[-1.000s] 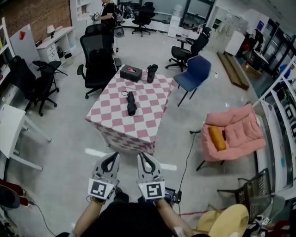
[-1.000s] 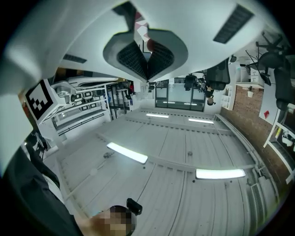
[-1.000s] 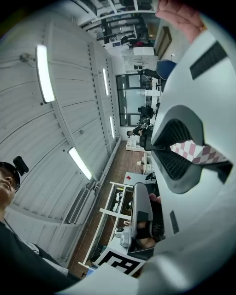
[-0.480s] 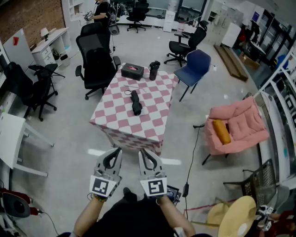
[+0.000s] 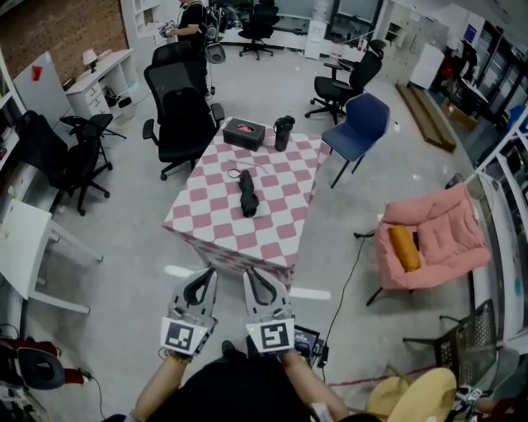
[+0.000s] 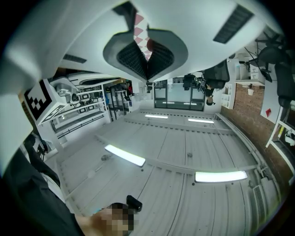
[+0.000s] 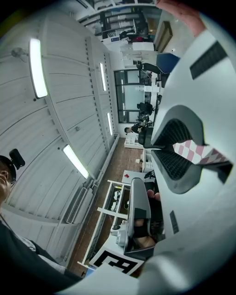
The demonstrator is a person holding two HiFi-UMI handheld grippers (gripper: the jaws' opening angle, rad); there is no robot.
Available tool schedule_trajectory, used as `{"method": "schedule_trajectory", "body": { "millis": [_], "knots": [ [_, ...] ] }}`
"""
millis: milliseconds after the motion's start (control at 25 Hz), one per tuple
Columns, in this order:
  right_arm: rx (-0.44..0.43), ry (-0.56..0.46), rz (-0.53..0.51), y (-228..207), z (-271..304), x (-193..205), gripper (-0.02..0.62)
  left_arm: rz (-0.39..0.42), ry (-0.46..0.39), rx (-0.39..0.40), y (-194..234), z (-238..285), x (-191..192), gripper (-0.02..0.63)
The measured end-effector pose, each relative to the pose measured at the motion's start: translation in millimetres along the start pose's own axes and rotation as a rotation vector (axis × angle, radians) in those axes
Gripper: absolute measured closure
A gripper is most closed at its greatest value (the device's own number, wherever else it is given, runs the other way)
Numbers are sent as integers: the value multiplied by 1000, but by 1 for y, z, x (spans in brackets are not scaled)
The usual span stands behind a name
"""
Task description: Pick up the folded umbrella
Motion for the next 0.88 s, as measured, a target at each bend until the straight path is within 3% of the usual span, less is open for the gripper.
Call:
{"method": "schedule_trajectory", "body": {
  "millis": [280,520,880],
  "knots": [
    [-24,-11,24,-39,26,7,577,38,33,-45,1,42,4,592],
    [-31,-12,43,-49,48,9,577,-6,26,-47,10,61,12,592],
    [31,9,28,-39,109,8,577,-32,26,28,69,82,23,592]
  ]
}}
Point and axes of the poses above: the fingertips, and each gripper's own axes: z forward along the fingers, y to its left, x out of its underside, the point moved 6 cm from there along -z, backward along the fingers
